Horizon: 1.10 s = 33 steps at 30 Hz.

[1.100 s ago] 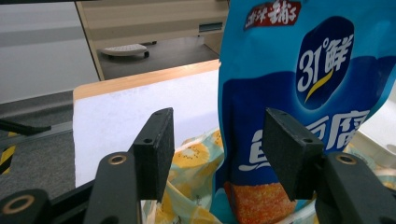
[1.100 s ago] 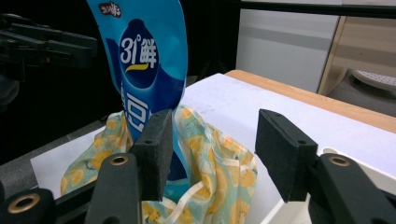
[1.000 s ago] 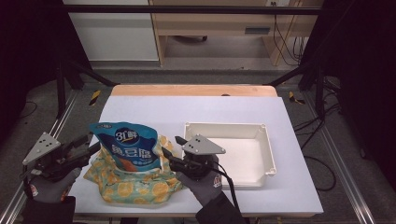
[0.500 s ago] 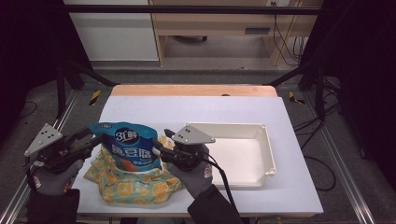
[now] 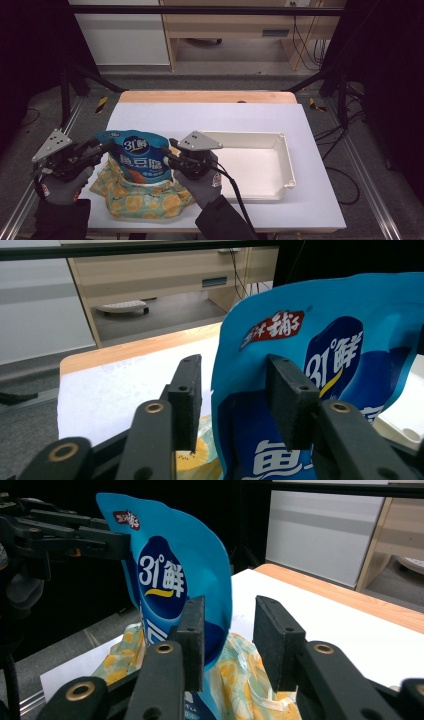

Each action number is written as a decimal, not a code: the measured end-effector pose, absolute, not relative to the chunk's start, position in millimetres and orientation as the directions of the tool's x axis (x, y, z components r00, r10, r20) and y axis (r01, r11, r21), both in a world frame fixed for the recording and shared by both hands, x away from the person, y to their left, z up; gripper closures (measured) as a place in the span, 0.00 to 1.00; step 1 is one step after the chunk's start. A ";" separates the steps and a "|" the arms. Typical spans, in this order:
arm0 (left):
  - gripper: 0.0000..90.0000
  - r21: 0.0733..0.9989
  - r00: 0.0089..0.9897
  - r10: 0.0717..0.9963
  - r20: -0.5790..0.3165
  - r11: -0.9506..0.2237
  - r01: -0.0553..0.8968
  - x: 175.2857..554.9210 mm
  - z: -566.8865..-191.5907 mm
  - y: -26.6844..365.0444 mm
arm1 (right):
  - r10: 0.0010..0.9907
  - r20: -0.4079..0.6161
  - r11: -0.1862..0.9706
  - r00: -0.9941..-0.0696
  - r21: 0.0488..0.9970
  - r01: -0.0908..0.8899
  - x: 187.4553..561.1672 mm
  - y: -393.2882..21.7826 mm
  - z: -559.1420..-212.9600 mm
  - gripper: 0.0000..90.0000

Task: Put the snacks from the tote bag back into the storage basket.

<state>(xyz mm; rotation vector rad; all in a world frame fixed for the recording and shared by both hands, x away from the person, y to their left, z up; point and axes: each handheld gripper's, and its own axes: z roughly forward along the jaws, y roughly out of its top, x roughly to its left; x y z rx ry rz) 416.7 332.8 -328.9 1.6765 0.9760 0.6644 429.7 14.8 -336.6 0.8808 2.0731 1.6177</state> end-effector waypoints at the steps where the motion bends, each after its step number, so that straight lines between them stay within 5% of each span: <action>1: 0.67 0.951 0.516 0.856 -0.035 -0.131 0.281 416.6 -329.3 333.0 | 0.669 0.087 0.150 -0.738 0.957 0.249 430.1 16.1 -336.7 0.75; 13: 0.83 0.947 0.515 0.856 -0.054 -0.119 0.298 416.6 -331.9 334.4 | 0.678 0.065 0.169 -0.732 0.955 0.242 433.6 26.4 -338.6 0.93; 21: 0.95 0.945 0.514 0.857 -0.047 -0.129 0.301 415.9 -332.1 333.3 | 0.680 0.071 0.163 -0.730 0.956 0.245 435.3 26.7 -338.8 0.96; 33: 0.99 0.945 0.496 0.868 -0.033 -0.135 0.298 413.9 -331.6 330.8 | 0.681 0.065 0.169 -0.730 0.955 0.243 434.2 27.3 -338.0 0.99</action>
